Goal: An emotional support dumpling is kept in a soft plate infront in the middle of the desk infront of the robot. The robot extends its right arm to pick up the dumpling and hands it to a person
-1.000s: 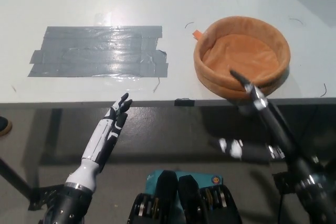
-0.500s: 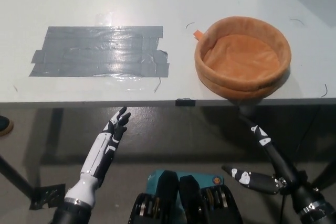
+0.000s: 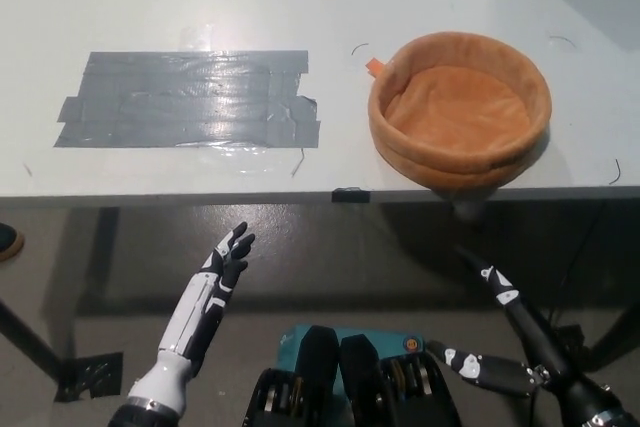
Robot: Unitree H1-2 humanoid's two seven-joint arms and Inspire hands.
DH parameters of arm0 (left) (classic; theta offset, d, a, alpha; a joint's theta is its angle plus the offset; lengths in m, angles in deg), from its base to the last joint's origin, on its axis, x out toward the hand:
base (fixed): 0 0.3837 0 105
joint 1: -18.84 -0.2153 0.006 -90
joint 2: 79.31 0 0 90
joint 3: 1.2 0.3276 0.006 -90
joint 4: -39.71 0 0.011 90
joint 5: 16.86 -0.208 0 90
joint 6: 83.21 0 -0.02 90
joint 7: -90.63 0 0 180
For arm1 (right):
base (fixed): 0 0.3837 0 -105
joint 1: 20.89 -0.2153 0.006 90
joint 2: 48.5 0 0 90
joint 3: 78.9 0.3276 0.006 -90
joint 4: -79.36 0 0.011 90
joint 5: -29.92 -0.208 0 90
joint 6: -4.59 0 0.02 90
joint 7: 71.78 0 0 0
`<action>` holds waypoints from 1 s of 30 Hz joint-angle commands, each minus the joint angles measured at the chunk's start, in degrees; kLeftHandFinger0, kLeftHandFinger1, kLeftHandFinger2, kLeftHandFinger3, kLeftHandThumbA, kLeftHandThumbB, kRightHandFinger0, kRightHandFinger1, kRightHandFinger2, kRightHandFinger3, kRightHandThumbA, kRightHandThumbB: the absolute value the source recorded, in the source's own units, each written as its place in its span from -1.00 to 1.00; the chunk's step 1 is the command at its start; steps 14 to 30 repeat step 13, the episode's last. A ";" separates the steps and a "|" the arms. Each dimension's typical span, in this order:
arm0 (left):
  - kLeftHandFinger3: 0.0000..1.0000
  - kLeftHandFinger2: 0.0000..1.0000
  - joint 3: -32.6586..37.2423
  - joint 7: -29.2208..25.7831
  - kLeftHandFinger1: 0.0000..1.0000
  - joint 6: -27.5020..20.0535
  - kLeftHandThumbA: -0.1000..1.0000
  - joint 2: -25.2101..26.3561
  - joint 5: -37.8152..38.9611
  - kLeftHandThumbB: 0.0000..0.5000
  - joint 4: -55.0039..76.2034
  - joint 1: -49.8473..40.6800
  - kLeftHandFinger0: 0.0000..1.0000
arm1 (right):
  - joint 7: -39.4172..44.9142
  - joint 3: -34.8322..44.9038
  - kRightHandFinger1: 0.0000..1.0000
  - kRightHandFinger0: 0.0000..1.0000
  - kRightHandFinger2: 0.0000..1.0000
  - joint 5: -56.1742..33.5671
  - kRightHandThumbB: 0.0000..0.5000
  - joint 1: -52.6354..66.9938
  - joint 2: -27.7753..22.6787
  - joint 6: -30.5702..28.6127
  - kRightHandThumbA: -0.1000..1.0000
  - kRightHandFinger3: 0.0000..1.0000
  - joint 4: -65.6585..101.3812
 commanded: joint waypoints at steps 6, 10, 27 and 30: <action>1.00 1.00 -0.34 -0.10 1.00 -1.05 1.00 0.26 -0.34 -0.53 0.76 0.89 1.00 | 1.23 0.33 1.00 1.00 1.00 -1.73 0.70 -2.48 0.01 -2.35 0.64 1.00 0.50; 1.00 1.00 -0.36 -0.05 1.00 -1.11 1.00 0.47 -0.52 -0.63 0.72 1.15 1.00 | 1.35 0.21 1.00 1.00 1.00 -1.41 0.72 -2.91 0.08 -1.81 0.64 1.00 0.63; 1.00 1.00 -0.43 -0.24 1.00 -1.38 1.00 0.55 -0.79 -0.65 0.58 1.26 1.00 | 1.37 0.11 1.00 1.00 1.00 -1.28 0.72 -3.18 0.09 -2.12 0.65 1.00 0.21; 1.00 1.00 -0.43 -0.24 1.00 -1.38 1.00 0.55 -0.79 -0.65 0.58 1.26 1.00 | 1.37 0.11 1.00 1.00 1.00 -1.28 0.72 -3.18 0.09 -2.12 0.65 1.00 0.21</action>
